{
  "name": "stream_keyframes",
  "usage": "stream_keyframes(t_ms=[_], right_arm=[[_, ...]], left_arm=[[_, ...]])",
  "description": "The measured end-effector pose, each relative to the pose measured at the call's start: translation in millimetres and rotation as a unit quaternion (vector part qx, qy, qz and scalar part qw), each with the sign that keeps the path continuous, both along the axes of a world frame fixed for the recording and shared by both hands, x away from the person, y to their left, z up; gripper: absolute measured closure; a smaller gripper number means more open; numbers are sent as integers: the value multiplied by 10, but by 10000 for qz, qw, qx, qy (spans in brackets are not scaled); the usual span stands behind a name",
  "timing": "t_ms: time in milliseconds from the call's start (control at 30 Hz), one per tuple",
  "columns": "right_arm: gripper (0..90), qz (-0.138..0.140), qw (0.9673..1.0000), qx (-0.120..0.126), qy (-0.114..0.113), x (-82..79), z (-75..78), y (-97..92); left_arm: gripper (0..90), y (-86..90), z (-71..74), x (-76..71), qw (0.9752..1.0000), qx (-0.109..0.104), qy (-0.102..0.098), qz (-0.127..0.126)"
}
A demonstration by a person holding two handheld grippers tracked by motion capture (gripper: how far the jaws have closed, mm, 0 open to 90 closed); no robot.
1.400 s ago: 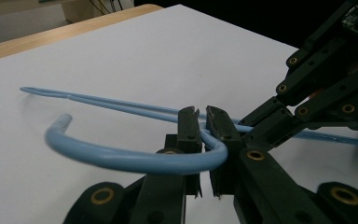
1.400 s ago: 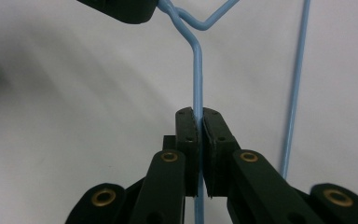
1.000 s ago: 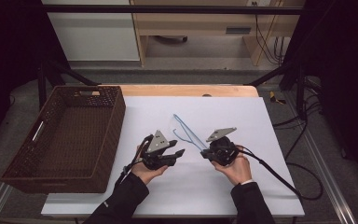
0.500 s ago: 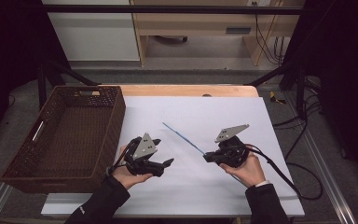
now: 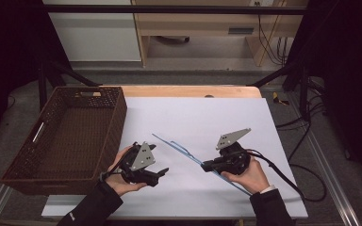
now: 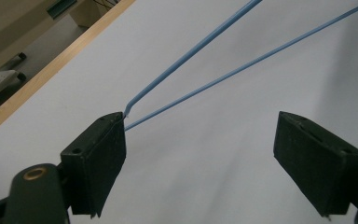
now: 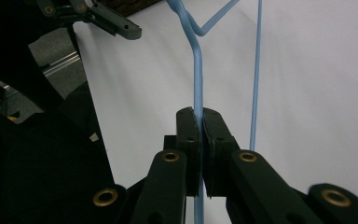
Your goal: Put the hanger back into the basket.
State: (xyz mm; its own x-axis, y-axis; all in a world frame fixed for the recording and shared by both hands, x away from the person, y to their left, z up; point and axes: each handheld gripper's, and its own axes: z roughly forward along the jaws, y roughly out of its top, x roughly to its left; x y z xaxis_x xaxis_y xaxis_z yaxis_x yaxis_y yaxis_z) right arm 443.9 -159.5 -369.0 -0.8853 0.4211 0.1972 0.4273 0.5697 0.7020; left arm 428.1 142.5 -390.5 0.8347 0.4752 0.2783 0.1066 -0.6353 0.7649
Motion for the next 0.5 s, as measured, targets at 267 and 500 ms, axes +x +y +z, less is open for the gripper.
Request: stream_keyframes(t_ms=[267,500], right_arm=[[878,181,9998,50,36,-2,-14,98],[877,280,9995,89,81,-10,-31,145]], left_arm=[[199,-67,28,39,9992,280,-204,-180],[293,-184,-8,65,9970,561,-445,-294]])
